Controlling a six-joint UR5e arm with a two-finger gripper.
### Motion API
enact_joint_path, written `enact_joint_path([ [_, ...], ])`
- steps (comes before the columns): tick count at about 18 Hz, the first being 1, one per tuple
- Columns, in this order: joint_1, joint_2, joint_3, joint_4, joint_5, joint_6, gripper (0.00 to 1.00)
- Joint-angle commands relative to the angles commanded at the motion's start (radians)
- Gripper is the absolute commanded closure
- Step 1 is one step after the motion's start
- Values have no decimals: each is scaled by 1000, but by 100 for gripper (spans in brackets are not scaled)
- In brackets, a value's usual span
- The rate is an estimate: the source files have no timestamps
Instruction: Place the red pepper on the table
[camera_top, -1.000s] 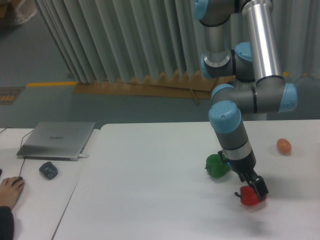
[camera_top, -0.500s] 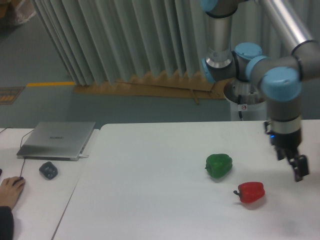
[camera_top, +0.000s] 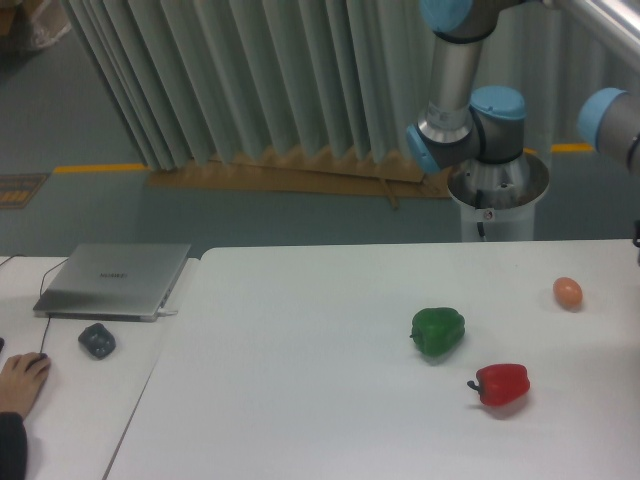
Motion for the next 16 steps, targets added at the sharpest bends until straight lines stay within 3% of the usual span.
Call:
enact_joint_path([
  [7,40,-20,26,3,-15,61,0],
  [16,40,11,-20,23,-20,87,0],
])
